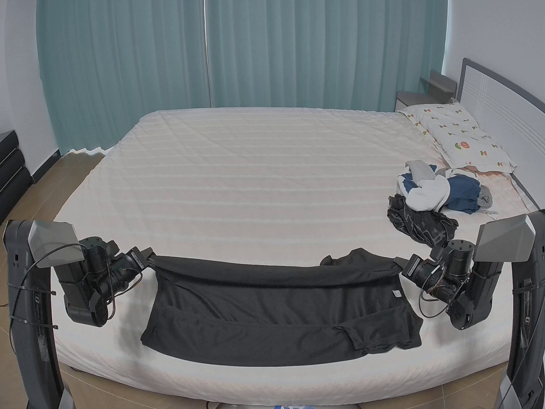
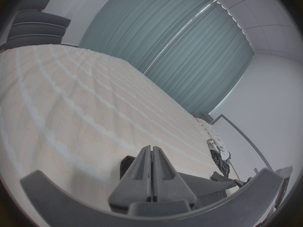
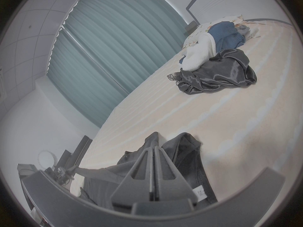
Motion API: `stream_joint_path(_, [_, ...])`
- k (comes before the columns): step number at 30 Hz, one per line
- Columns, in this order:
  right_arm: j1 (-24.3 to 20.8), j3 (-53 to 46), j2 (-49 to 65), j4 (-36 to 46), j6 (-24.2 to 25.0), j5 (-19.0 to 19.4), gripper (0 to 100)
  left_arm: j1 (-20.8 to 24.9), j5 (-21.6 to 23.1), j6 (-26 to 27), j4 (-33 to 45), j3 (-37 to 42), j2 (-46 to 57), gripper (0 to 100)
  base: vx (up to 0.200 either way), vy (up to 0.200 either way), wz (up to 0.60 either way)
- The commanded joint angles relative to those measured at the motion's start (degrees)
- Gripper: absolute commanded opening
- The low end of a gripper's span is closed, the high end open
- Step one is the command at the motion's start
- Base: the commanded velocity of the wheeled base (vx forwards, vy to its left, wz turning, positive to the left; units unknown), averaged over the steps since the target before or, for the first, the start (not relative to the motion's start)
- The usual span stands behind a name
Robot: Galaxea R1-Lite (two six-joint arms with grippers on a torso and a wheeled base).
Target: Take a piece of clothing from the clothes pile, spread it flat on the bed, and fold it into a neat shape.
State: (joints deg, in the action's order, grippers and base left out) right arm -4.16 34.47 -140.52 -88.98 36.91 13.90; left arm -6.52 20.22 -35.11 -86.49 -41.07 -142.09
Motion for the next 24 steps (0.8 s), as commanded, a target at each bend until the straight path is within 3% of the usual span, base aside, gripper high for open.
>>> stream_joint_path(1, [0.20,-1.78,0.60,-0.58,-1.14,1.04,0,-0.33,0.17,0.39,-0.61,1.26,0.24,0,0.000,0.000,0.00])
stream_joint_path(5, [0.64,-2.39,0.60,-0.58,-1.84,1.22,0,-0.69,0.25,1.97,-0.61,1.78,0.06,0,0.000,0.000,0.00])
stream_joint_path(12, [1.78,-5.65,0.77,-0.49,-5.89,5.53,0,-2.27,5.70,8.74,-0.61,5.91,-0.29,0,0.000,0.000,0.00])
stream_joint_path(20, [2.66,-8.55,0.25,-0.49,-10.46,8.78,0,-2.62,5.88,16.65,-0.52,7.76,-2.93,0,0.000,0.000,0.00])
stream_joint_path(24, [3.28,-10.04,0.34,-0.49,-12.48,11.42,0,-2.88,5.97,17.97,-0.17,7.67,-3.98,0,0.000,0.000,0.00])
